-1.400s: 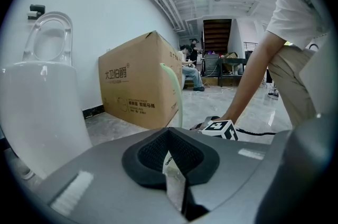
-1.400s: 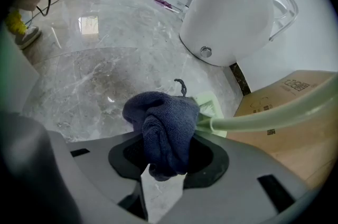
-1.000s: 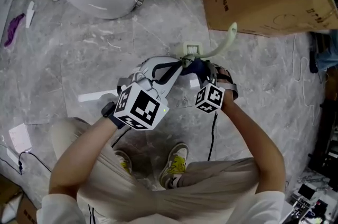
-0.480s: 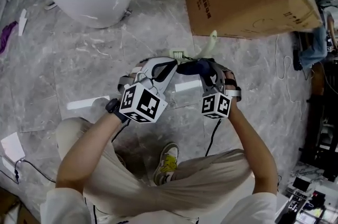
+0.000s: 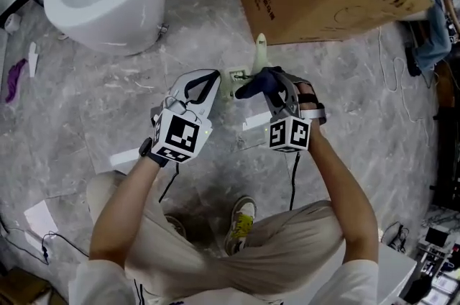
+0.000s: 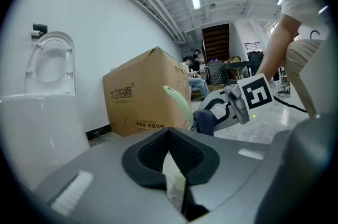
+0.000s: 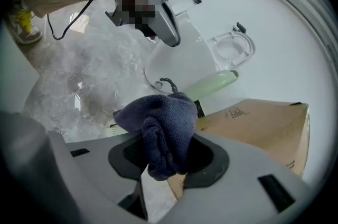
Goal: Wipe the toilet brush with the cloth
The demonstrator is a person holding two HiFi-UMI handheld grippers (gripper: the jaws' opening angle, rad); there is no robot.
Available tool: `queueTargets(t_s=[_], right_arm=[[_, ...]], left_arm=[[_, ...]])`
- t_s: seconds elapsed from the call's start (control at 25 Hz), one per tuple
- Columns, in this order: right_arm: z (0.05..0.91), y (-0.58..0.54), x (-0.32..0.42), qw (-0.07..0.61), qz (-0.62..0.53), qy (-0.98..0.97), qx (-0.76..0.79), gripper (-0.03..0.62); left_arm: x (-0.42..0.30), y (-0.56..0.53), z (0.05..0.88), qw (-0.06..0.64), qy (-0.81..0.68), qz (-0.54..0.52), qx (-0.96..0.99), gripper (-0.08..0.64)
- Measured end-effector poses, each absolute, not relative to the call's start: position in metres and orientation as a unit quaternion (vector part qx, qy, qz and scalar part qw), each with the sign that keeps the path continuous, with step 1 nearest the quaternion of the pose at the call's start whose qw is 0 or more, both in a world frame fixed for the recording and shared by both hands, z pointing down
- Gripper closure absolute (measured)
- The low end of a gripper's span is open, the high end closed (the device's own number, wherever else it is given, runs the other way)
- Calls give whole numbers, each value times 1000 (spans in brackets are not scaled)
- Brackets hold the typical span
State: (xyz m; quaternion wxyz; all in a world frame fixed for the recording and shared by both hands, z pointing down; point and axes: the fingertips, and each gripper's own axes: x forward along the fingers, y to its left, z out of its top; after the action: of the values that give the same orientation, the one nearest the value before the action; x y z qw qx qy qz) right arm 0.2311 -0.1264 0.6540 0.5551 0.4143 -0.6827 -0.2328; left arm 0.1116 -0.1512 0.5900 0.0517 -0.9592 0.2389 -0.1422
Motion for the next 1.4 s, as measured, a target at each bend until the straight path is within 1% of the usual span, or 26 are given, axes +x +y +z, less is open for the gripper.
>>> queueTargets(t_s=[0.16,0.28,0.4,0.48,0.56,0.72,0.92,1.04,1.12,1.32,1.4], right_arm=[[665,-139,223,539,-188,-689,447,431],[675,-143,216,550,-210,-672,449,431],[672,-140,226,554,-218,-647,477,431],[662,-130,228,544,-215,-635,505,430],[640,-112,228,533,-215,-626,526,434],[572,-70,236,527,-171,-618,558,432],[460,-17,225,509,-117,-636,568,432],[387,-1,222,499,-95,-644,571,431],[338,5,219,491,-85,-651,572,432],[222,14,204,454,-71,-678,574,431],[176,21,203,435,-63,-691,574,431]], left_arm=[[105,-156,585,79,240,-142,-957,558],[110,-166,569,85,259,-139,-952,558],[126,-183,550,76,286,-137,-945,558],[129,-185,537,74,298,-149,-940,558],[131,-171,518,88,289,-170,-938,558],[137,-133,453,86,255,-191,-944,558],[130,-84,340,83,237,-197,-948,558],[125,-66,268,64,245,-203,-946,558],[124,-58,220,65,241,-204,-947,558],[108,-37,112,46,256,-181,-948,558],[105,-29,67,52,259,-177,-948,558]])
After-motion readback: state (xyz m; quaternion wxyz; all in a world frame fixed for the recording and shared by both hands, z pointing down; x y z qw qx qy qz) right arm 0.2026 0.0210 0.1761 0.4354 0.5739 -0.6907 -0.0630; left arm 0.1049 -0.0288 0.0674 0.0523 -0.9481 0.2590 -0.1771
